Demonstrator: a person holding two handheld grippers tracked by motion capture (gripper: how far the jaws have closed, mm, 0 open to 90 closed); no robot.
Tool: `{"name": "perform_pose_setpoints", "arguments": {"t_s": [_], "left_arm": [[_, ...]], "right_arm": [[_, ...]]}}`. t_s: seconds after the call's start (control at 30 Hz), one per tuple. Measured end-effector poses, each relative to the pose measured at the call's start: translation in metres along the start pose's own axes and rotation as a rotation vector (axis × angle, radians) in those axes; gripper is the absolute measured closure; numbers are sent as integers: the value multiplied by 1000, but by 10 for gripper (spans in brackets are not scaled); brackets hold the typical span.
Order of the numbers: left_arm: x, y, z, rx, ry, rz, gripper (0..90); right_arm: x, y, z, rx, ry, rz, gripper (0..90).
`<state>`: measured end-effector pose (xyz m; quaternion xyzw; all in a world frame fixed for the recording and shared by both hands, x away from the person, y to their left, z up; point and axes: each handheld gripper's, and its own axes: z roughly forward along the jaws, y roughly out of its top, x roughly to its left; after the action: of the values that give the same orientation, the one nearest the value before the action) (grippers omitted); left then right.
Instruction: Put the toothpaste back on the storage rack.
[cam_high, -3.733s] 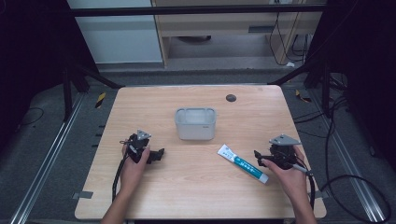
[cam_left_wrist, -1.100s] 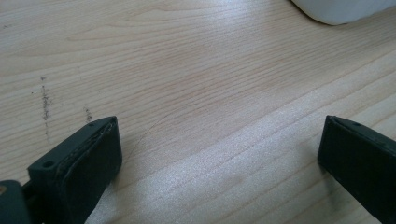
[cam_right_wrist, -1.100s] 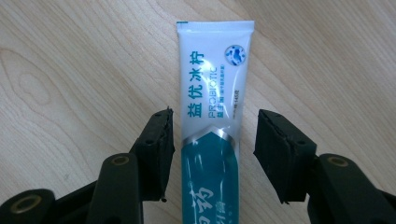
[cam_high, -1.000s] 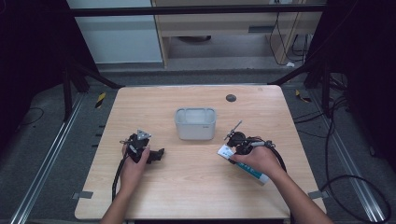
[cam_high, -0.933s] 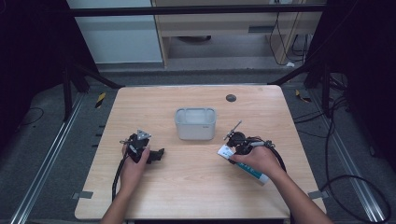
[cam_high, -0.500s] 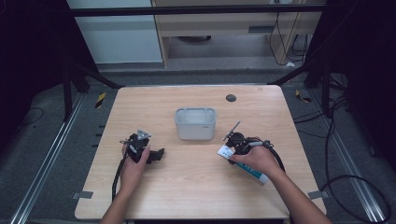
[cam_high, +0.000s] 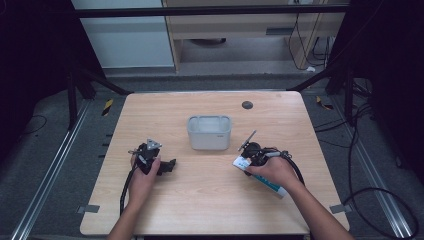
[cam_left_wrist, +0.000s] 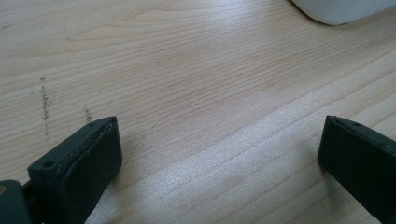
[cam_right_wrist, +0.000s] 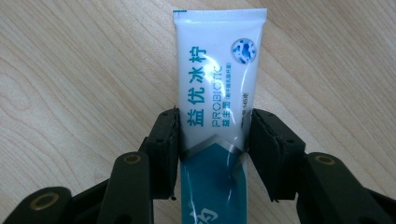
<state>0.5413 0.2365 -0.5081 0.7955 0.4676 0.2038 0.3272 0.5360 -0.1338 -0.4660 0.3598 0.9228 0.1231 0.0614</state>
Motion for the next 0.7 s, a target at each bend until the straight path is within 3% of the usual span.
{"name": "perform_pose_setpoints", "arguments": {"t_s": [0.7], "left_arm": [[0, 0, 0, 0, 0, 0, 0]], "right_arm": [[0, 1, 1, 15, -9, -2, 565]]}}
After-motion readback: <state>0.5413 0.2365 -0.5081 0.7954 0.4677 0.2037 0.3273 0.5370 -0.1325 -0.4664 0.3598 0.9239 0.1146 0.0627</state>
